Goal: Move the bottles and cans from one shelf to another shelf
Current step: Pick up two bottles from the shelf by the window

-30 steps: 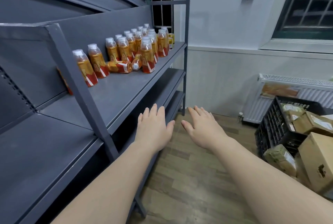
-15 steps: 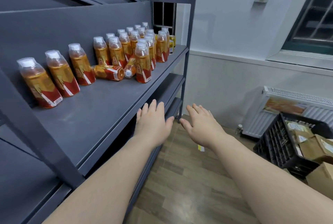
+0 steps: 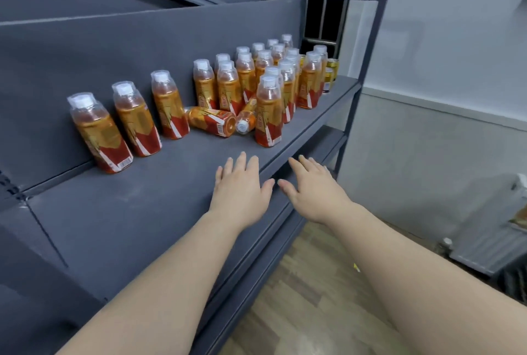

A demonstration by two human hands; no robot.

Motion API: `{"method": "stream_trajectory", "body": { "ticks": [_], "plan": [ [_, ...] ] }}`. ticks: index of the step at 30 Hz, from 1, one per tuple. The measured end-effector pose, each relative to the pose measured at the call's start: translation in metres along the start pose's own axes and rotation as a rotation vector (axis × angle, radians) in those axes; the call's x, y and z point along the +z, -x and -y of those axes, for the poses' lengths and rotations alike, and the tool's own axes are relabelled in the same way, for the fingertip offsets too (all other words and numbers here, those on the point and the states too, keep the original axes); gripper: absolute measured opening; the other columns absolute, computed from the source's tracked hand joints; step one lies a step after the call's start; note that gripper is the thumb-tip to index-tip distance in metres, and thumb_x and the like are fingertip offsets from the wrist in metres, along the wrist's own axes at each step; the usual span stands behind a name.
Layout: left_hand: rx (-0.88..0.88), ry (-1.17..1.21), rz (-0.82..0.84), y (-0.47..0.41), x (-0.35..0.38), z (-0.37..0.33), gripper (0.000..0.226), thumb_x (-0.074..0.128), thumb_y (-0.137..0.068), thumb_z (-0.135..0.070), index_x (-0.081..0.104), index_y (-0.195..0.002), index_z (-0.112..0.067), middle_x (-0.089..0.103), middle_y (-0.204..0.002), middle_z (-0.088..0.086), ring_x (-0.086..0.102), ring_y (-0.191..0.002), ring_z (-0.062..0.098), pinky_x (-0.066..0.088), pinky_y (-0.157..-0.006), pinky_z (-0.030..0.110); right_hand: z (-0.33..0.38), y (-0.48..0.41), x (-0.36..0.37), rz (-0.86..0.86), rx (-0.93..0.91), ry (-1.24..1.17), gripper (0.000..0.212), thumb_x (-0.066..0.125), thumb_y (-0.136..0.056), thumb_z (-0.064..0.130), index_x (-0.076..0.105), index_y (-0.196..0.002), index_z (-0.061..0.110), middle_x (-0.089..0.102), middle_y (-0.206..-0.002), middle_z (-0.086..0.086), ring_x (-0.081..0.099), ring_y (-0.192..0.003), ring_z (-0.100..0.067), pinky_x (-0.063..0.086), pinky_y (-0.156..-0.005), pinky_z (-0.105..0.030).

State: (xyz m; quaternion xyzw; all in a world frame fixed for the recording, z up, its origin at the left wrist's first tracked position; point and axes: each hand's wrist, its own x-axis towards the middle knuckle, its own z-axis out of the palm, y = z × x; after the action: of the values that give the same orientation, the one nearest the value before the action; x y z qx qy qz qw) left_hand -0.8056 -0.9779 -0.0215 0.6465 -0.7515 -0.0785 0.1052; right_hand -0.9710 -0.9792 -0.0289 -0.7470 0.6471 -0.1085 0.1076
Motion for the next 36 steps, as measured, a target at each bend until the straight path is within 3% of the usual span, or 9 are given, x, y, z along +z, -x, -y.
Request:
{"method": "stream_trajectory", "body": {
  "ticks": [12, 21, 30, 36],
  "plan": [
    [-0.416, -0.048, -0.099, -0.014, -0.011, 0.018, 0.068, 0.035, -0.103, -0.051, 0.017, -0.158, -0.015, 0.011, -0.167, 0.010, 0.010, -0.153, 0.032, 0.010, -0.124, 0.048, 0.012, -0.086, 0.000, 0.119, -0.380, 0.002, 0.069, 0.031, -0.104, 0.054, 0.015, -0.160, 0.015, 0.013, -0.166, -0.011, 0.009, -0.154, -0.029, 0.009, -0.125, -0.043],
    [-0.653, -0.081, -0.127, -0.005, -0.020, 0.072, 0.067, 0.034, -0.104, -0.051, 0.018, -0.157, -0.015, 0.010, -0.167, 0.010, 0.008, -0.153, 0.032, 0.009, -0.124, 0.047, 0.076, -0.134, 0.028, 0.215, -0.577, -0.045, 0.068, 0.032, -0.105, 0.052, 0.016, -0.160, 0.016, 0.012, -0.167, -0.010, 0.007, -0.154, -0.028, 0.010, -0.125, -0.045],
    [-0.715, -0.057, -0.191, -0.028, -0.026, 0.136, 0.065, 0.038, -0.102, -0.050, 0.023, -0.156, -0.015, 0.020, -0.165, 0.008, 0.015, -0.151, 0.034, 0.015, -0.123, 0.049, 0.136, -0.179, 0.044, 0.265, -0.617, 0.014, 0.068, 0.033, -0.104, 0.052, 0.014, -0.160, 0.017, 0.012, -0.167, -0.010, 0.007, -0.154, -0.027, 0.009, -0.125, -0.044],
    [-0.737, -0.038, -0.198, -0.045, -0.028, 0.160, 0.066, 0.036, -0.103, -0.050, 0.020, -0.157, -0.016, 0.015, -0.166, 0.009, 0.012, -0.153, 0.032, 0.012, -0.124, 0.047, 0.162, -0.200, 0.048, 0.284, -0.619, -0.001, 0.068, 0.036, -0.104, 0.051, 0.013, -0.160, 0.019, 0.010, -0.167, -0.007, 0.006, -0.154, -0.026, 0.010, -0.125, -0.043]
  ]
}}
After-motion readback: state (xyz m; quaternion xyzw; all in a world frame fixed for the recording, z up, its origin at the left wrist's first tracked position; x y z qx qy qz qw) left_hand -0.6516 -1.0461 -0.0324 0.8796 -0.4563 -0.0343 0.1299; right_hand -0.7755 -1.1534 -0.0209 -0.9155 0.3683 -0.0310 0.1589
